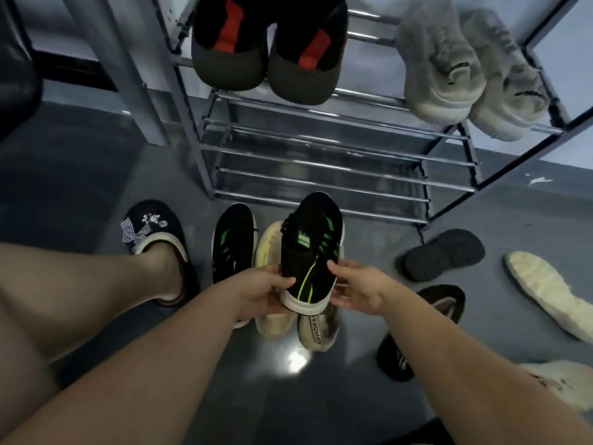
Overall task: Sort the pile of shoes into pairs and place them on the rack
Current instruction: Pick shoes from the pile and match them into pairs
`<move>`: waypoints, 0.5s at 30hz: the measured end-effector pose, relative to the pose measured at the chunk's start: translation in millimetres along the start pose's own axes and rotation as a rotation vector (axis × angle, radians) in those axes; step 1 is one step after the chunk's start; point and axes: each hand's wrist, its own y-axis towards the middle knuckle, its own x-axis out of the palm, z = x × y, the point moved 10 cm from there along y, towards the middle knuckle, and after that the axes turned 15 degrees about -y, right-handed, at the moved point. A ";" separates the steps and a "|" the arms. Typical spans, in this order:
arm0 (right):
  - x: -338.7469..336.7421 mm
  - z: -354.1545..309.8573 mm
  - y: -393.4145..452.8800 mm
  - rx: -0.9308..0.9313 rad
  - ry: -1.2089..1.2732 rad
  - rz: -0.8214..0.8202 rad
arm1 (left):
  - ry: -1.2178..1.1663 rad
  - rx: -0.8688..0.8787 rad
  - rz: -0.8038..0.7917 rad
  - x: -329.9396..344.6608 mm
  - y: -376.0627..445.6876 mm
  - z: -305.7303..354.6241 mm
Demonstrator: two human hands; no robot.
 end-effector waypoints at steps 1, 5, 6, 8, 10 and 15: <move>7.9 9.3 4.6 -0.002 0.022 -0.004 | 0.015 -0.017 0.021 -11.1 1.0 -4.3; 33.6 18.8 24.2 -0.021 -0.008 0.011 | 0.032 -0.025 0.127 -49.9 1.9 -15.0; 39.6 17.7 27.1 -0.027 -0.031 0.009 | 0.016 -0.015 0.149 -57.2 1.3 -15.8; 48.9 17.8 31.9 -0.029 -0.081 0.015 | -0.022 0.045 0.225 -73.5 -2.2 -12.5; 50.4 21.5 38.4 -0.030 -0.116 0.053 | -0.001 0.169 0.381 -100.9 -3.7 -2.5; 41.0 30.8 53.1 -0.069 -0.359 0.195 | 0.393 0.385 0.843 -166.4 -17.5 25.1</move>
